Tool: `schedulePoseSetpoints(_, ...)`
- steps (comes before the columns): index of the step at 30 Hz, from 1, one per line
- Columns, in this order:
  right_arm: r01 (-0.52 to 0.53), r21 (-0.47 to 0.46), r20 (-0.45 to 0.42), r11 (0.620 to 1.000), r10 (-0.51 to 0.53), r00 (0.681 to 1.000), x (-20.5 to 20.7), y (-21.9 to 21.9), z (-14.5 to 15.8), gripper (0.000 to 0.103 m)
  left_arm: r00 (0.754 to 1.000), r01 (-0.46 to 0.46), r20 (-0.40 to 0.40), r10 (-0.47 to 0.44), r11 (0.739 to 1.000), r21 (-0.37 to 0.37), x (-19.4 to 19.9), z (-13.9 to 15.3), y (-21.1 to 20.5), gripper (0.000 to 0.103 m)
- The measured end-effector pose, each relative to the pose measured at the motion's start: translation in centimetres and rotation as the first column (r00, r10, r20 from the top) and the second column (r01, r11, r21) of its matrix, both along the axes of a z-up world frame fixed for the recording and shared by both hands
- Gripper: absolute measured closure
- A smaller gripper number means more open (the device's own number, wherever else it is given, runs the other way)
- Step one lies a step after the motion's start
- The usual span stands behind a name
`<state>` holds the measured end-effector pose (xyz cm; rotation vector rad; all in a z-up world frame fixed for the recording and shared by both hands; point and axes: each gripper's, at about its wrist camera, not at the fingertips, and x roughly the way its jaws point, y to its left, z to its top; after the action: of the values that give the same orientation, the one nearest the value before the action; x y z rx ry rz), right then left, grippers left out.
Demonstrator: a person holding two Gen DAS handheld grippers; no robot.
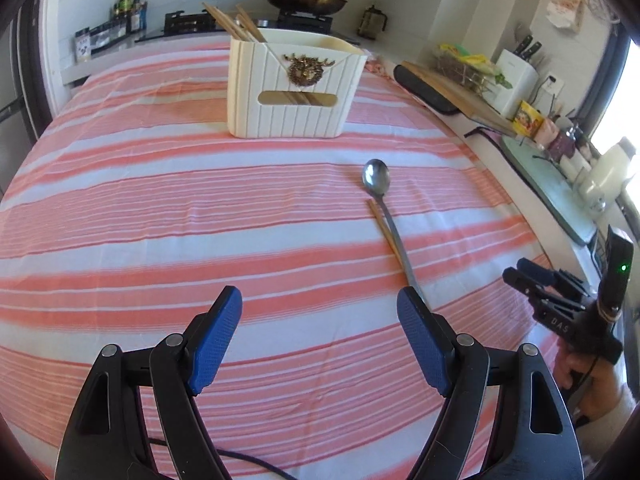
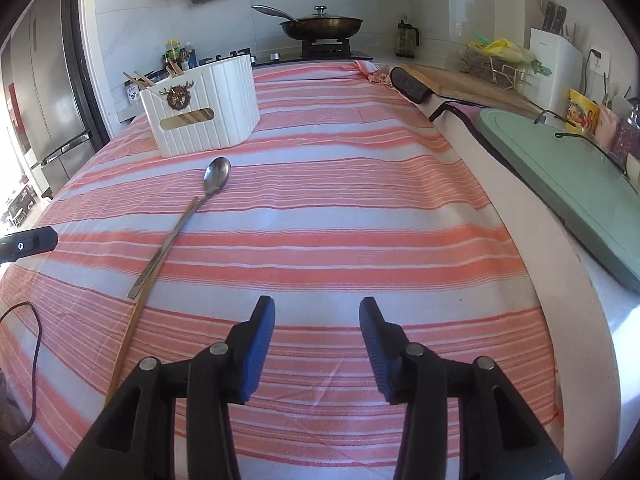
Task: Organize utensils
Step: 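Move both open tools down to the metal spoon and wooden chopstick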
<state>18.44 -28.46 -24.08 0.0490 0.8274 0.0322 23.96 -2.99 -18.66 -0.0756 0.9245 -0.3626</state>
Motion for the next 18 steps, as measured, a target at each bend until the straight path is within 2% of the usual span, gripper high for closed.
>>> schedulePoseSetpoints(7, 0.007, 0.015, 0.035, 1.0, -0.007, 0.999, -0.5, 0.1, -0.1, 0.057, 0.999, 0.052, 0.002, -0.052, 0.998, -0.018, 0.2, 0.3, -1.4, 0.022)
schedulePoseSetpoints(15, 0.021, 0.04, 0.024, 0.999, -0.022, 0.999, -0.7, -0.3, -0.5, 0.057, 0.995, 0.096, -0.033, -0.097, 0.995, -0.016, 1.9, -1.0, -4.7, 0.024)
schedulePoseSetpoints(18, 0.013, 0.039, 0.018, 0.999, -0.014, 1.0, -0.7, -0.1, -0.7, 0.057, 0.989, 0.147, -0.034, -0.146, 0.988, 0.04, 2.4, -1.6, -6.9, 0.027)
